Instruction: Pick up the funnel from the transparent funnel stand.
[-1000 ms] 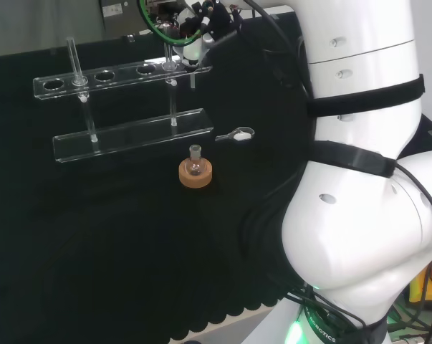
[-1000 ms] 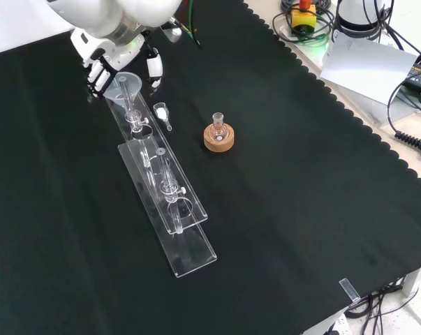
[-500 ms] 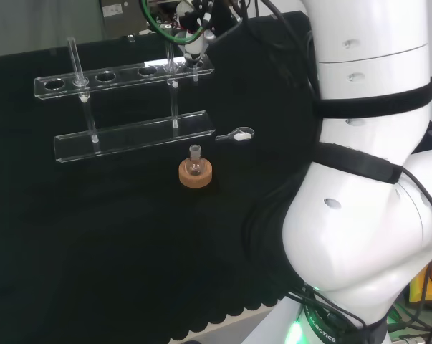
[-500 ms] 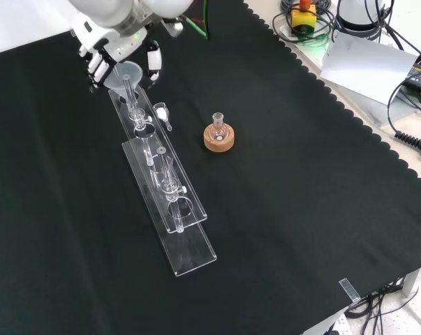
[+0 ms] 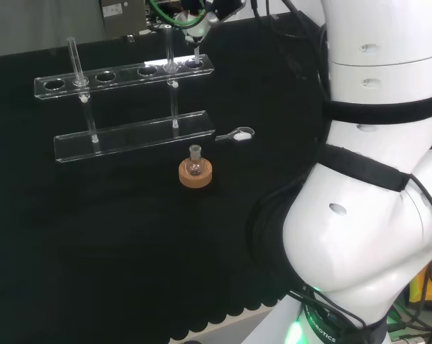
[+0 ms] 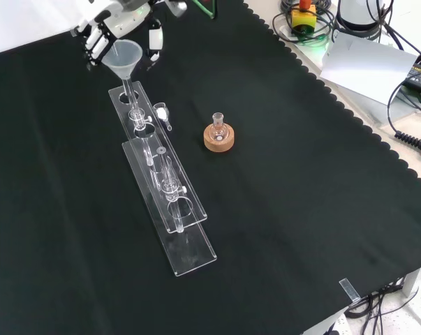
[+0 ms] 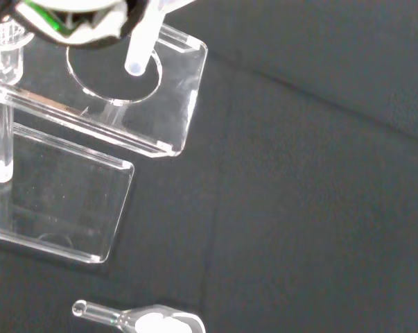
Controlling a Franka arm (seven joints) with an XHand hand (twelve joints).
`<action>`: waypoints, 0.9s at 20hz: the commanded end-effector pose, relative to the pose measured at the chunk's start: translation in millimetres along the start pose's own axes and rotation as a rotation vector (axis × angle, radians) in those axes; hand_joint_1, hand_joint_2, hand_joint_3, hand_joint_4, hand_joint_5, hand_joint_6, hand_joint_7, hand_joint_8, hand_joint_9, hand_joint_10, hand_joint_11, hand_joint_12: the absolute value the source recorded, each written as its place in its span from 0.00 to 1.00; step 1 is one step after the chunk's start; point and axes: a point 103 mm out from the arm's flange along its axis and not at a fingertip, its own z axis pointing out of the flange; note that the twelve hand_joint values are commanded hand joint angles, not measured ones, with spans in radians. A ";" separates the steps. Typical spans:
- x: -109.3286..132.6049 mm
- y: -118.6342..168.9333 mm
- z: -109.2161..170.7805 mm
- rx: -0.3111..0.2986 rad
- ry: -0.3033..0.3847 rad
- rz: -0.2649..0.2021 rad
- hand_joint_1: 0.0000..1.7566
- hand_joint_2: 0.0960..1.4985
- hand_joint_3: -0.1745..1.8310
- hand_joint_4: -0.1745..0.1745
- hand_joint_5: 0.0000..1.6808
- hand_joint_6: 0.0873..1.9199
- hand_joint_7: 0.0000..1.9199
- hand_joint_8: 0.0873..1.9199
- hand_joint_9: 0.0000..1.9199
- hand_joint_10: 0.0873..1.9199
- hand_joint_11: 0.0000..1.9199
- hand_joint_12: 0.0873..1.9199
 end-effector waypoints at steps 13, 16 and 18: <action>30.9 -124.7 -21.6 -0.039 -0.032 0.041 0.51 0.42 0.48 0.51 0.32 0.33 0.25 0.30 0.49 0.22 0.21 0.68; 31.6 -129.7 -18.2 -0.032 -0.016 0.030 0.51 0.42 0.48 0.51 0.32 0.33 0.25 0.30 0.49 0.22 0.22 0.68; 39.5 -141.7 -13.4 -0.045 -0.024 0.039 0.51 0.42 0.48 0.51 0.32 0.33 0.25 0.30 0.49 0.22 0.22 0.68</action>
